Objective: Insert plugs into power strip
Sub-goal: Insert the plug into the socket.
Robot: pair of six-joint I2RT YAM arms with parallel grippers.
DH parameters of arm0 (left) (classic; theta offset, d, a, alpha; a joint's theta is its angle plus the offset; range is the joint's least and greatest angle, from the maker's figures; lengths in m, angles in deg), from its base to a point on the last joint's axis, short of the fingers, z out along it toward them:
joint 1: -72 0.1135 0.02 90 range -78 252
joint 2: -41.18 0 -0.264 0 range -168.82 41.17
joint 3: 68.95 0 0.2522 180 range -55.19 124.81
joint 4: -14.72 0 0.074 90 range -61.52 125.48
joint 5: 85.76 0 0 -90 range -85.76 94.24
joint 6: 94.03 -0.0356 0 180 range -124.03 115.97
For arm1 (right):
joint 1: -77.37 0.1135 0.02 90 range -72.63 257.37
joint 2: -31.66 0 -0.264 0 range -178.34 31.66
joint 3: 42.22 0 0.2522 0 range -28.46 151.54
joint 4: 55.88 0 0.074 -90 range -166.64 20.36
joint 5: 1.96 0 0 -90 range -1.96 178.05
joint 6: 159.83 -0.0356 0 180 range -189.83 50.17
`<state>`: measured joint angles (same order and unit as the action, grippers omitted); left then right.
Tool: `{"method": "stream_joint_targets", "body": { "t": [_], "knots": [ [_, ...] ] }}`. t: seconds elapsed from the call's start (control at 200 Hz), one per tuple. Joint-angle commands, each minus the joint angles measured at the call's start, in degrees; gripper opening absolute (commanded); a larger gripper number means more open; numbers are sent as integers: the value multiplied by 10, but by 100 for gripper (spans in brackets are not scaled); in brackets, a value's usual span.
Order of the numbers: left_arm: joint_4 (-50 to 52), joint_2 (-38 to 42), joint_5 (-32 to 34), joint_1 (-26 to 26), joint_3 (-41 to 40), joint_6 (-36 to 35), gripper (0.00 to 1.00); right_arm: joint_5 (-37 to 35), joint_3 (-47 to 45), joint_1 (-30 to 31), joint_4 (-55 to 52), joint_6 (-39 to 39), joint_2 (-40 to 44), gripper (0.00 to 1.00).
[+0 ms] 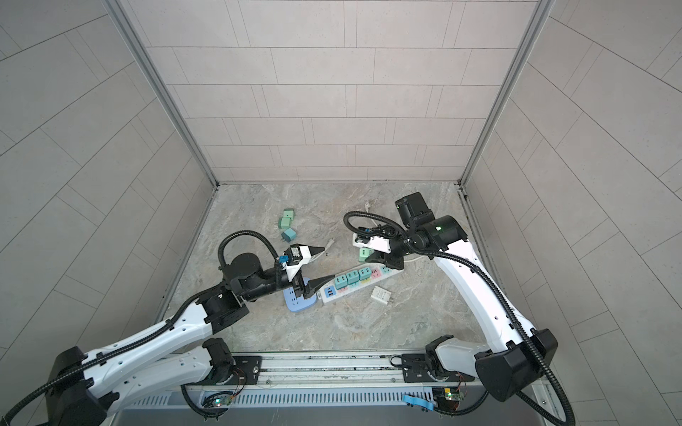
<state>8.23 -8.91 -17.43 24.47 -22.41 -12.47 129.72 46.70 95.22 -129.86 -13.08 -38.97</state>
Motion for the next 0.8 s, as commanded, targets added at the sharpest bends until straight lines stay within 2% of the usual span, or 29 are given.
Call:
{"method": "stream_joint_targets", "body": {
  "t": [0.0, 0.09, 0.215, 0.27, 0.46, 0.585, 0.796],
  "knots": [
    [-6, 46, 58, 17, -39, 38, 84, 80, -8, -27, 0, 133, -12, 0],
    [1, 77, 69, 26, -63, 45, 85, 122, 36, -62, -74, 200, -81, 0],
    [-2, 90, 69, 27, -77, 40, 86, 88, 61, -65, -136, 279, -144, 0],
    [-2, 88, 66, 28, -75, 37, 86, 58, 41, -64, -114, 271, -139, 0],
    [-1, 63, 66, 29, -64, 31, 86, -29, -97, -62, 65, 202, -62, 0],
    [2, 60, 66, 30, -62, 29, 86, -38, -71, -62, 47, 203, -79, 0],
    [2, 73, 60, 30, -69, 30, 86, -51, -52, -62, 22, 248, -151, 0]
  ]
}}
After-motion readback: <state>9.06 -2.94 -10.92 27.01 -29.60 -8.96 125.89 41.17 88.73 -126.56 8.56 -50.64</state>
